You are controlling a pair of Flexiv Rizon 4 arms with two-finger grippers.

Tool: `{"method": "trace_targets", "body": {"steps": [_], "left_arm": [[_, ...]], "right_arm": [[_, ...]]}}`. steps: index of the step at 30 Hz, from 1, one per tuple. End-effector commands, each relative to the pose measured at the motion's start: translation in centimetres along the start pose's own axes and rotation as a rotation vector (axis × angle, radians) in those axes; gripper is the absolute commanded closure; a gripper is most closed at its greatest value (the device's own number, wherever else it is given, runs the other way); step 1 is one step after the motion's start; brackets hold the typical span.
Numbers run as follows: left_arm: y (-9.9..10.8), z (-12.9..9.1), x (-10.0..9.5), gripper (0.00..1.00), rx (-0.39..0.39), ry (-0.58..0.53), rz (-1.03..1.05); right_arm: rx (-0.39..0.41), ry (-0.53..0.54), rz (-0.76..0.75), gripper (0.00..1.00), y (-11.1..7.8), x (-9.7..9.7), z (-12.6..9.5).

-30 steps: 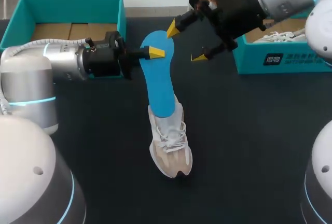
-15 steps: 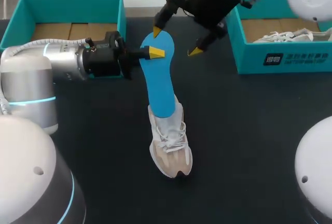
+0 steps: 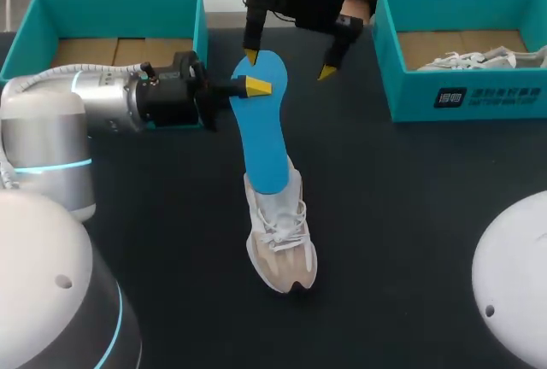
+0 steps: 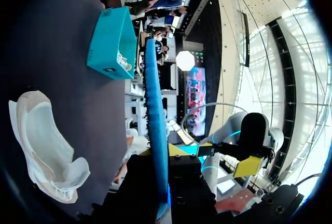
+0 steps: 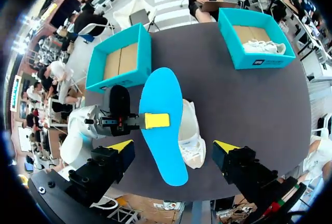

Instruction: Take the shoe out of the shoebox, open the shoe tongue, remove and reinsert the insole, then place the shoe into the shoebox

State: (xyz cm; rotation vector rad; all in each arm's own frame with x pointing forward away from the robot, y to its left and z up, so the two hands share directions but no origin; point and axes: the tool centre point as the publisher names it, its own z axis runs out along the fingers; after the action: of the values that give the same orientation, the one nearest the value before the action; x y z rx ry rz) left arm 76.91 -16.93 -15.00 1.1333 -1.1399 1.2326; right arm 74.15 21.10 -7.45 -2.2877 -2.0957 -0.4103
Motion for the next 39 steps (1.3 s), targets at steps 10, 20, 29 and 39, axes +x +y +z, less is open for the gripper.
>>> {"method": "trace_targets", "body": {"steps": [10, 20, 29, 39], "left_arm": [[0.0, 0.0, -0.1, 1.0, 0.001, 0.001, 0.001], [0.0, 0.0, -0.1, 1.0, 0.001, 0.001, 0.001], [0.0, 0.0, -0.1, 1.0, 0.001, 0.001, 0.001], [0.0, 0.0, -0.1, 1.0, 0.001, 0.001, 0.001]], "right_arm": [[0.009, -0.152, -0.213, 0.0, 0.3, 1.7, 1.3], [-0.006, -0.155, -0.264, 0.0, -0.4, 2.2, 1.9], [0.002, -0.17, -0.236, 0.0, -0.5, 2.3, 2.0], [-0.035, -0.019, -0.215, 0.0, -0.6, 2.0, 1.9]]}}
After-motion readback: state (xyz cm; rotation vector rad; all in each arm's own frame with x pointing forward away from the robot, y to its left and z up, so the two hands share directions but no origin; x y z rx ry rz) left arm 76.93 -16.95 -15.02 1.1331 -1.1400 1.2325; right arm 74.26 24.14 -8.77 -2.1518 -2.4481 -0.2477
